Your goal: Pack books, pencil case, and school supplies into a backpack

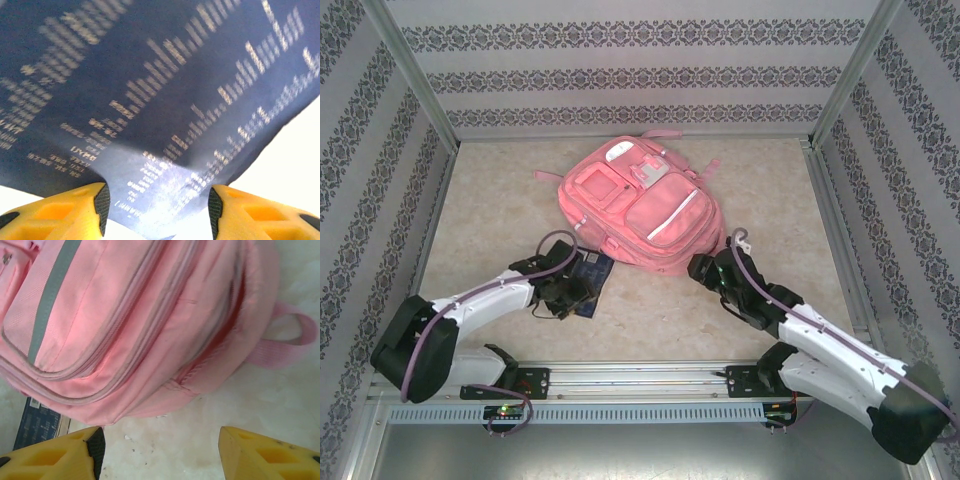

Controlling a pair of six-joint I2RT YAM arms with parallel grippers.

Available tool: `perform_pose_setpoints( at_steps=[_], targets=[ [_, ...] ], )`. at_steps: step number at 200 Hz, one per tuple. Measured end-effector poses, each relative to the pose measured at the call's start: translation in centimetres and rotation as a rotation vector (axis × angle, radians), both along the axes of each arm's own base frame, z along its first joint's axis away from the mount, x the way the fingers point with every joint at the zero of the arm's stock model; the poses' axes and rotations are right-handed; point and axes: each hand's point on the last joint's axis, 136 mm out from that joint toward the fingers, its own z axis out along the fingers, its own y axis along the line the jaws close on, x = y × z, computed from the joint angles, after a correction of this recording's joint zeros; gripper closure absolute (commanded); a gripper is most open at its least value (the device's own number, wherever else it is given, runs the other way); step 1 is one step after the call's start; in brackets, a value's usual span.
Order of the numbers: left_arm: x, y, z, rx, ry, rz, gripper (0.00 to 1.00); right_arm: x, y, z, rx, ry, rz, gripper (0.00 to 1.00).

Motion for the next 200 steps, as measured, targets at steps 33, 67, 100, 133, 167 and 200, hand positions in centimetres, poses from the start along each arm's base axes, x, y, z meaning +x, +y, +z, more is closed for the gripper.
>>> perform_pose_setpoints(
  at_steps=[33,67,100,133,167,200],
  targets=[
    [-0.9,1.1,2.1,0.060,-0.039,-0.086,0.39,0.2,4.2,0.5,-0.001,0.038,0.169,0.45],
    [2.5,2.9,3.8,0.111,-0.171,-0.074,0.39,-0.5,9.6,0.3,-0.024,0.077,0.358,0.51],
    [4.6,5.5,2.2,0.204,-0.226,-0.026,0.40,-1.5,12.6,-1.2,-0.033,0.132,0.449,0.51],
    [4.7,7.3,-0.8,0.245,-0.203,-0.003,0.40,-2.4,13.7,-2.3,-0.043,0.170,0.492,0.51],
    [4.6,6.9,-1.5,0.231,-0.199,-0.037,0.43,-2.6,14.5,-3.2,-0.053,0.200,0.517,0.50],
    [4.3,5.9,-1.3,0.148,-0.230,-0.036,0.46,-2.8,15.2,-4.1,-0.063,0.232,0.538,0.49]
  ],
)
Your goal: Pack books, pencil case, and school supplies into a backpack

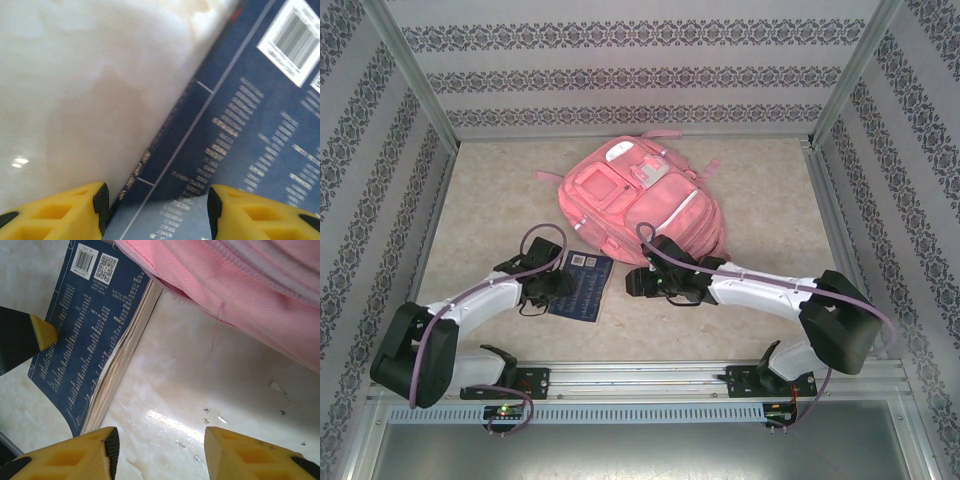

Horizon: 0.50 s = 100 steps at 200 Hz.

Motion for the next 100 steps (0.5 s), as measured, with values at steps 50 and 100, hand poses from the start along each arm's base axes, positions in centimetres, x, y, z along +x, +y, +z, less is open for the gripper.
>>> perform_pose_setpoints(
  at_steps=[50,100],
  targets=[
    [-4.0,-4.6,1.1,-0.254,0.022,-0.096,0.47,0.5,1.9,-1.0,-0.029,0.020,0.036,0.49],
    [-3.7,-3.7,2.8,-0.214,-0.024,-0.097,0.46,1.6,3.4,-2.6,-0.083,0.051,0.054,0.49]
  ],
)
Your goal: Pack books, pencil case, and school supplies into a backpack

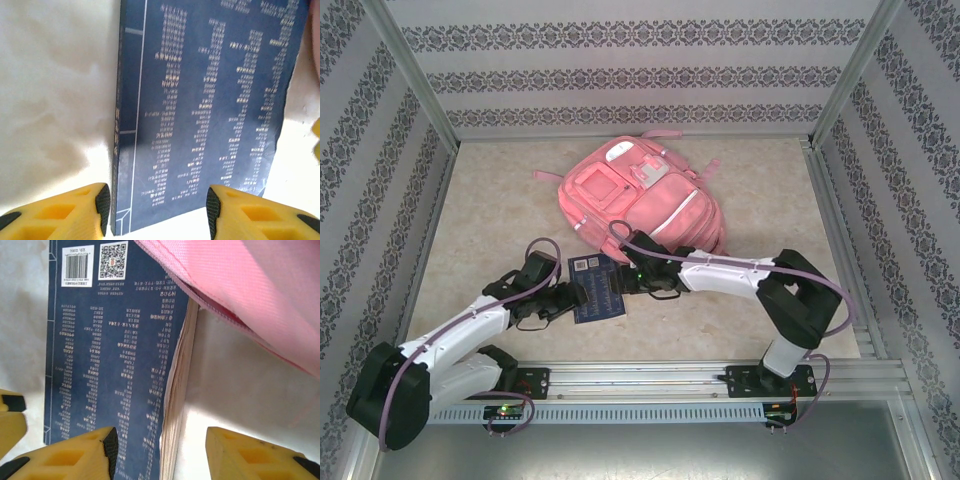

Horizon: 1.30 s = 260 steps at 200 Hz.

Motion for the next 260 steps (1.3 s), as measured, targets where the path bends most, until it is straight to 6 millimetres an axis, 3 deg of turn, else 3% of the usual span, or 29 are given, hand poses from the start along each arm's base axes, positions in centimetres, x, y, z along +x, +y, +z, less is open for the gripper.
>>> perform_pose_setpoints(
  at_steps=[40,82,128,175,232,260],
  targets=[
    [1.1,1.1,-1.3,0.049,0.007,0.033,0.47,0.8,0.5,-1.1,-0.049,0.005,0.008,0.53],
    [2.4,0.5,-2.1,0.032,-0.016,0.025,0.49,1.1,1.0,-2.3,-0.076,0.022,0.016,0.58],
    [2.5,0.5,-3.0,0.022,0.016,0.034,0.52,1.3,1.2,-3.1,-0.086,0.035,0.017,0.63],
    [2.4,0.6,-3.0,0.016,0.024,0.038,0.52,0.6,2.5,-2.6,-0.017,0.072,0.034,0.64],
    [2.4,0.6,-3.1,0.016,0.024,0.039,0.52,0.4,3.2,-1.3,0.064,0.105,-0.004,0.72],
    [2.4,0.6,-3.1,0.016,0.024,0.038,0.52,0.3,4.0,-0.8,0.120,0.122,-0.011,0.80]
  ],
)
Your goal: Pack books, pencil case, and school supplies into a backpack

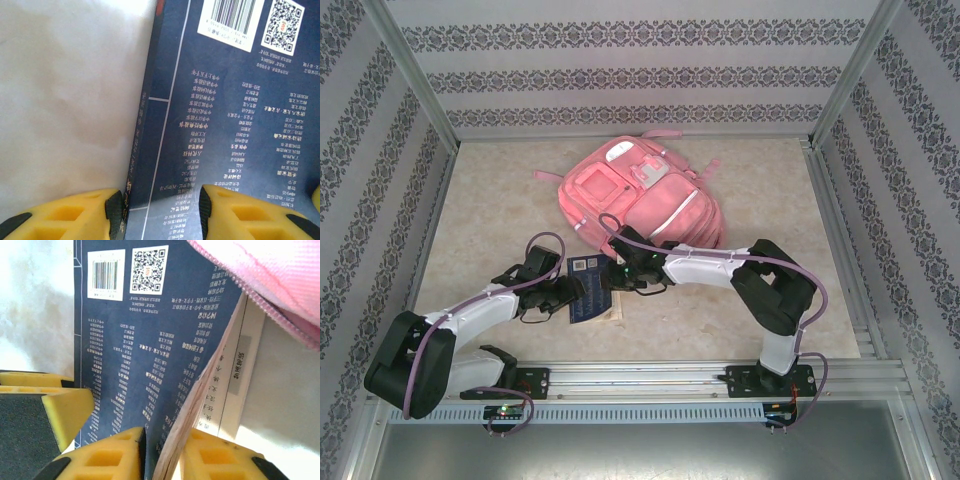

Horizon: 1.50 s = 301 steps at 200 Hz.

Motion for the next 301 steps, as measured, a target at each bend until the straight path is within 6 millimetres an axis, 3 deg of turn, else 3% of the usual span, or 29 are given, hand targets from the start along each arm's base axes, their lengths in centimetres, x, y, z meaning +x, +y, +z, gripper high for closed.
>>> perform_pose_setpoints(
  at_steps=[50,77,111,152,192,241,301],
  targets=[
    [0.1,0.0,0.5,-0.010,-0.024,0.001,0.48,-0.1,-0.1,-0.5,0.014,0.023,-0.033,0.96],
    [0.0,0.2,1.4,-0.017,-0.057,0.008,0.43,-0.3,-0.2,-0.3,0.034,0.012,-0.032,1.00],
    [0.3,1.7,4.5,0.002,-0.170,0.060,0.40,-2.0,-0.4,0.8,0.058,0.008,0.001,1.00],
    [1.1,2.9,9.2,0.038,-0.276,0.102,0.38,-2.8,-0.5,5.4,0.122,-0.080,0.028,1.00],
    [2.1,2.7,13.4,0.039,-0.383,0.064,0.36,-2.4,-1.6,10.7,0.162,-0.219,0.049,1.00],
    [1.5,-0.6,17.6,-0.116,-0.501,-0.118,0.30,-1.7,-3.5,17.1,0.233,-0.362,0.050,1.00],
    [1.0,-3.4,21.2,-0.223,-0.563,-0.303,0.27,-0.6,-7.5,21.0,0.315,-0.449,0.001,1.00]
  ],
)
